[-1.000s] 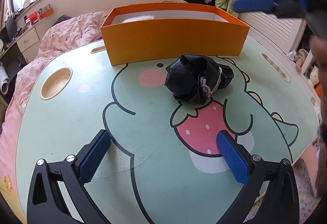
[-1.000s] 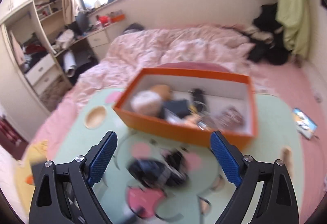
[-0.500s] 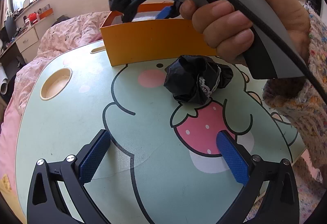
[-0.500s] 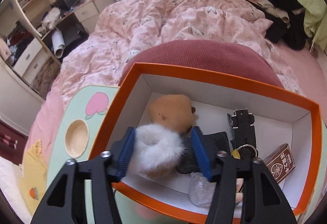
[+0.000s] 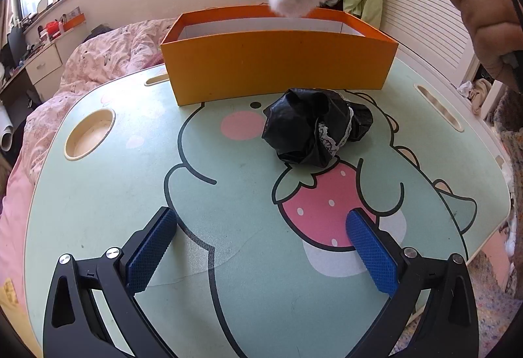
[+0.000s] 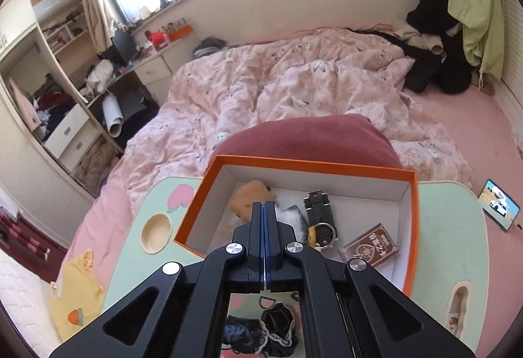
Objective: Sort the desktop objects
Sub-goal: 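Grasp the white pom-pom with the right gripper and set it beside the bundle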
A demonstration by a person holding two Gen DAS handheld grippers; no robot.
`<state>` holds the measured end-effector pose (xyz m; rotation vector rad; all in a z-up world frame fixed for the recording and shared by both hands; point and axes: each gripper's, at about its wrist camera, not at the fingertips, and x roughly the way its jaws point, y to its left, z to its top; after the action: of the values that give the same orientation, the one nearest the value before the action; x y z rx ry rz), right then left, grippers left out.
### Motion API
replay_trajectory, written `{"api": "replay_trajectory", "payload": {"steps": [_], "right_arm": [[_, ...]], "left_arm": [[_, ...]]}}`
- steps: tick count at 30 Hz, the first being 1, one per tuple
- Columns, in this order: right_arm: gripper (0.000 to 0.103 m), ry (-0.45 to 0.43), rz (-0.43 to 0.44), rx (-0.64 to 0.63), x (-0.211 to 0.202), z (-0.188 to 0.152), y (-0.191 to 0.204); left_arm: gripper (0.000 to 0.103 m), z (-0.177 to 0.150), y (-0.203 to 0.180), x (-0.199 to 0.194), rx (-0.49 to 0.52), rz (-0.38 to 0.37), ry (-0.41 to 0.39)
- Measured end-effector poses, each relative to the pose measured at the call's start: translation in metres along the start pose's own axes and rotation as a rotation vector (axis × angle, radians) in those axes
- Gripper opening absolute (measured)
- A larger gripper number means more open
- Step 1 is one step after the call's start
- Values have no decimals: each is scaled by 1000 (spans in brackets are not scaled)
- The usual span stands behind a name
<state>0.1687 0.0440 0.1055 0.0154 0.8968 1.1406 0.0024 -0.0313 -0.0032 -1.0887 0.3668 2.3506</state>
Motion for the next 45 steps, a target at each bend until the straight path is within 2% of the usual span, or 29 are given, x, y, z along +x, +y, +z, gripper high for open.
{"api": "replay_trajectory", "payload": {"steps": [4,8,12,15,16,17,20,23,26,30,32,33,34,35,45], "right_arm": [[1,-32,64,19,-26,-19,-4],[1,-21,69,-4,-44,-56,-8],[1,32,52,14,-30,-93,-22],[5,64,32,38,-11,-105,-34],[19,67,7,43,-6,-108,-37],[41,51,-23,45,-5,-110,-39],[61,-65,-96,27,-24,-119,-39],[76,-112,-161,-34,-43,-137,-31],[83,-104,-220,-84,-49,-162,-27],[83,-7,-227,-135,-30,-189,-27],[85,30,-259,-147,-15,-195,-26],[89,30,-294,-166,-11,-197,-24],[101,36,-315,-174,-9,-197,-24],[103,45,-311,-167,-7,-196,-26],[103,36,-290,-157,-9,-200,-36]], "left_arm": [[103,0,0,0,0,-5,0],[103,2,-1,1,3,-4,0],[103,1,0,1,6,-7,-1],[103,1,1,1,8,-9,-1],[103,1,1,1,8,-10,-1],[103,1,1,1,9,-11,-1],[103,1,1,1,11,-12,-1],[103,1,1,1,19,-18,-2],[103,1,1,1,22,-21,-2],[103,1,2,1,25,-23,-3],[103,1,2,1,27,-24,-2],[103,1,2,1,29,-23,-2],[103,1,1,1,29,-23,-3],[103,1,1,1,28,-25,-3],[103,-1,4,1,34,-28,-5]]}}
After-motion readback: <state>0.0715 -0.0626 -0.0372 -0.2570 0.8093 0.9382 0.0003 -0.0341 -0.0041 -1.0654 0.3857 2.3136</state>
